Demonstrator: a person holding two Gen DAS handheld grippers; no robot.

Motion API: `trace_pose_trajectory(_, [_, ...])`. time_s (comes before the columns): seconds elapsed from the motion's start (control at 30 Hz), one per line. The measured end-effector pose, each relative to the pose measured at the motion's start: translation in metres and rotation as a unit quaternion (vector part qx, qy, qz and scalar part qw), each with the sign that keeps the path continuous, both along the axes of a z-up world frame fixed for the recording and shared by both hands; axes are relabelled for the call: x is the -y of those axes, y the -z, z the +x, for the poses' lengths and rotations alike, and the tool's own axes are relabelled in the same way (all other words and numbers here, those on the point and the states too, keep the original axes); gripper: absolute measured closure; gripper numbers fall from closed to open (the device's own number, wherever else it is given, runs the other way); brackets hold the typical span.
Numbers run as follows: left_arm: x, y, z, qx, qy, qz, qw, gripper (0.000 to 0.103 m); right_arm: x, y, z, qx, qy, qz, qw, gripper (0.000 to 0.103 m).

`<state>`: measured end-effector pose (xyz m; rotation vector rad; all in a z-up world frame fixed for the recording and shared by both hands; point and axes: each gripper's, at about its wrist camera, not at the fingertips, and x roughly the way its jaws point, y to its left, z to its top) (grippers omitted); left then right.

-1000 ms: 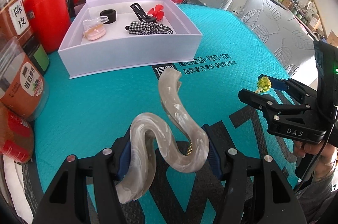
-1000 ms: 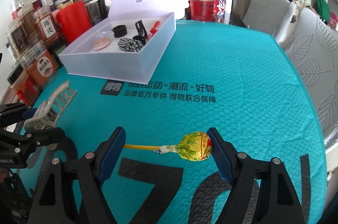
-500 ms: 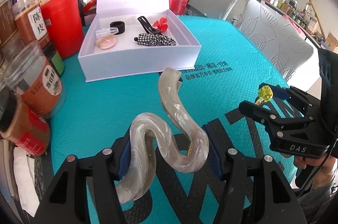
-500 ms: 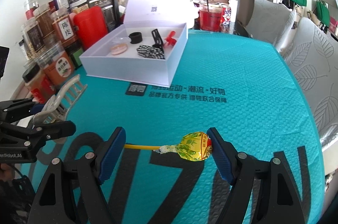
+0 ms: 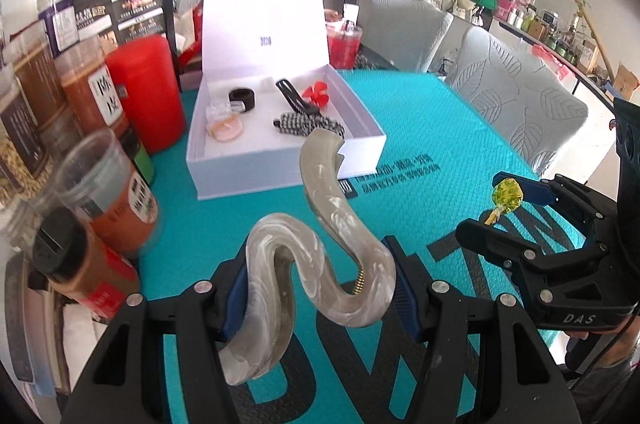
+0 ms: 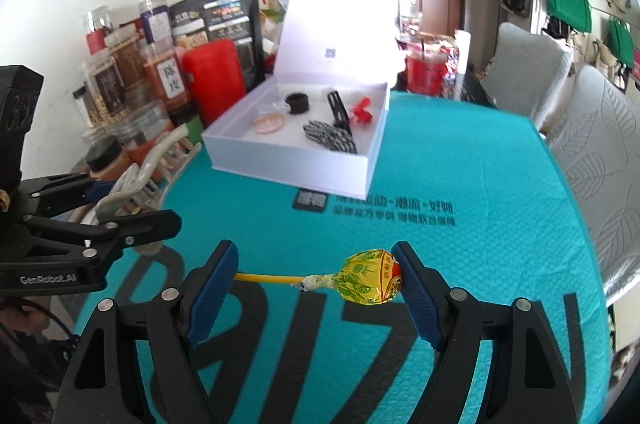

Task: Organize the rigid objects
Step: 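Carry the wavy clip and lollipop over the white box with both tools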

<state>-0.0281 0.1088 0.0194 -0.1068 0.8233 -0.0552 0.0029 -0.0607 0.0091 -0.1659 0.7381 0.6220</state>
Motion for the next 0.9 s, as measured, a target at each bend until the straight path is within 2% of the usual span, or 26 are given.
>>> trace_pose_trajectory(0.43, [-0.02, -0.024, 0.019, 0.035, -0.008, 0.006, 0.9993, 0.043, -0.03, -0.037, 0.014, 0.031, -0.036, 0.014, 0.999, 0.024])
trace_pose_trajectory(0.9, [-0.044, -0.038, 0.075, 0.056, -0.005, -0.001, 0.9984, 0.043, -0.055, -0.058, 0.064, 0.04, -0.043, 0.025, 0.998, 0.024])
